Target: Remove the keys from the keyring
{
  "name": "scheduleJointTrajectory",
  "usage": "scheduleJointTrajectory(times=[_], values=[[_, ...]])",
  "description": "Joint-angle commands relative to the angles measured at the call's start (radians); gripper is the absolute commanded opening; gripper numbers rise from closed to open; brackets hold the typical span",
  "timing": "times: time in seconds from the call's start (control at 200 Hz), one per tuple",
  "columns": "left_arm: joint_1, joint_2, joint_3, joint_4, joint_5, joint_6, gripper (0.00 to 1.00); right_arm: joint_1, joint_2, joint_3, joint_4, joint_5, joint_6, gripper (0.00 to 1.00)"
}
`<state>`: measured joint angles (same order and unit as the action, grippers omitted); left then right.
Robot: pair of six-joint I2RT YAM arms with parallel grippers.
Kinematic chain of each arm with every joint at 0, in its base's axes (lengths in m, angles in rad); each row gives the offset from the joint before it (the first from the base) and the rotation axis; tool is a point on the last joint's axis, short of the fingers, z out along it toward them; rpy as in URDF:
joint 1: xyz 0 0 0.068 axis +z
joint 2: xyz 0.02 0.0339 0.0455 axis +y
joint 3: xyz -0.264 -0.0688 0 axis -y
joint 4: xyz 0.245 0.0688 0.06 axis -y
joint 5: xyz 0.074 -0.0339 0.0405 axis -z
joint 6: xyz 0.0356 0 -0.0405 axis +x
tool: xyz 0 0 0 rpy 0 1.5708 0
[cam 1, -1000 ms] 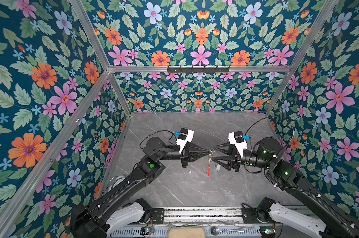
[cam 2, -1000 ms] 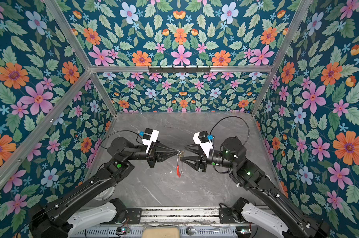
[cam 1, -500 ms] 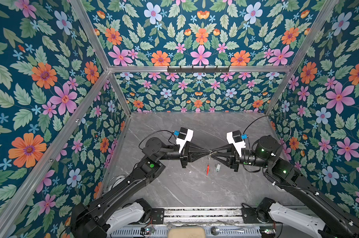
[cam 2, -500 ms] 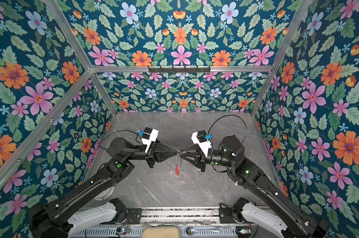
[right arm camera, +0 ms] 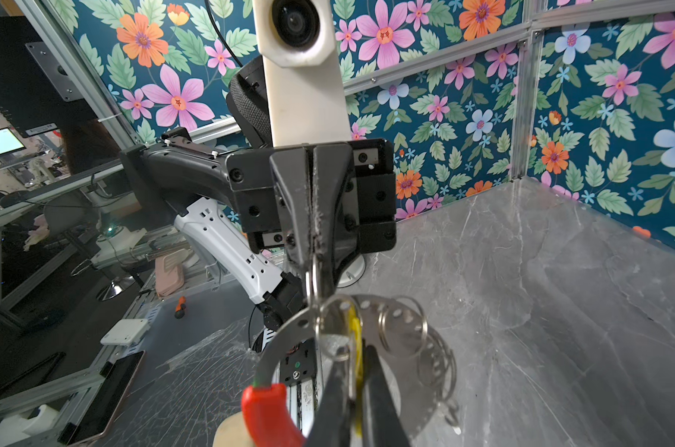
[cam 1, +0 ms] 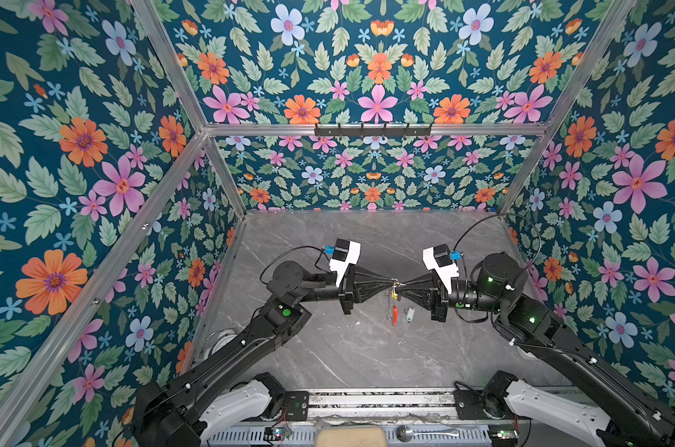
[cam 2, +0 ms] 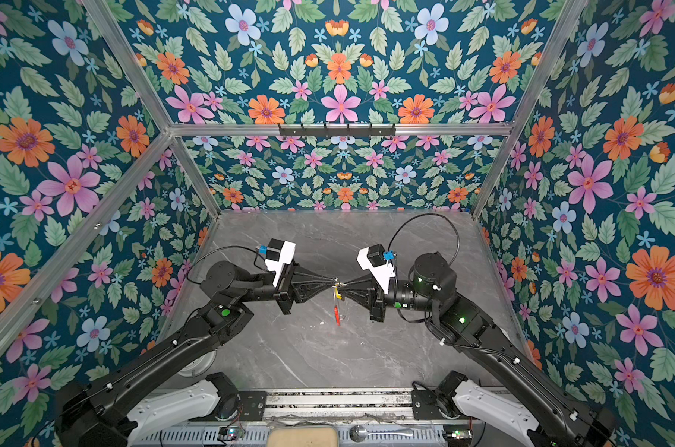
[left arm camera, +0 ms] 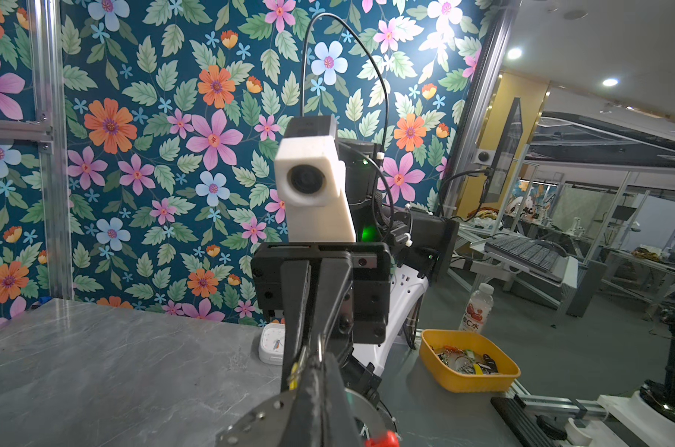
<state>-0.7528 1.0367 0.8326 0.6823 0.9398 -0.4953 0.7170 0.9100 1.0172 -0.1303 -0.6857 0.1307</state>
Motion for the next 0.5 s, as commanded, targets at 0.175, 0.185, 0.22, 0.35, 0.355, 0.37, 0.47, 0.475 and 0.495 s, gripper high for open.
scheduleJointTrajectory(times=[0.175, 0.185, 0.22, 0.35, 0.355, 0.37, 0.47, 0.475, 0.495], values=[[0.000, 0.020, -0.024, 0.226, -0.009, -0.094, 0.00, 0.007, 0.041, 0.020, -0.068, -0.055, 0.001, 0.00], [0.000, 0.021, -0.025, 0.230, -0.009, -0.097, 0.00, 0.008, 0.042, 0.020, -0.071, -0.055, 0.001, 0.00], [0.001, 0.024, -0.027, 0.248, -0.009, -0.106, 0.00, 0.011, 0.048, 0.018, -0.075, -0.054, 0.001, 0.00], [0.000, 0.038, -0.033, 0.315, -0.003, -0.145, 0.00, 0.021, 0.070, 0.017, -0.089, -0.045, 0.005, 0.00], [0.001, 0.038, -0.034, 0.317, -0.003, -0.147, 0.00, 0.022, 0.071, 0.017, -0.089, -0.043, 0.004, 0.00], [0.000, 0.040, -0.034, 0.322, 0.000, -0.151, 0.00, 0.023, 0.072, 0.017, -0.090, -0.041, 0.004, 0.00], [0.000, 0.044, -0.034, 0.338, 0.013, -0.161, 0.00, 0.025, 0.077, 0.017, -0.097, -0.020, 0.009, 0.00], [0.000, 0.045, -0.035, 0.336, 0.014, -0.160, 0.00, 0.025, 0.078, 0.017, -0.096, -0.018, 0.009, 0.00], [0.001, 0.043, -0.035, 0.330, 0.015, -0.158, 0.00, 0.024, 0.074, 0.017, -0.097, -0.012, 0.010, 0.00]])
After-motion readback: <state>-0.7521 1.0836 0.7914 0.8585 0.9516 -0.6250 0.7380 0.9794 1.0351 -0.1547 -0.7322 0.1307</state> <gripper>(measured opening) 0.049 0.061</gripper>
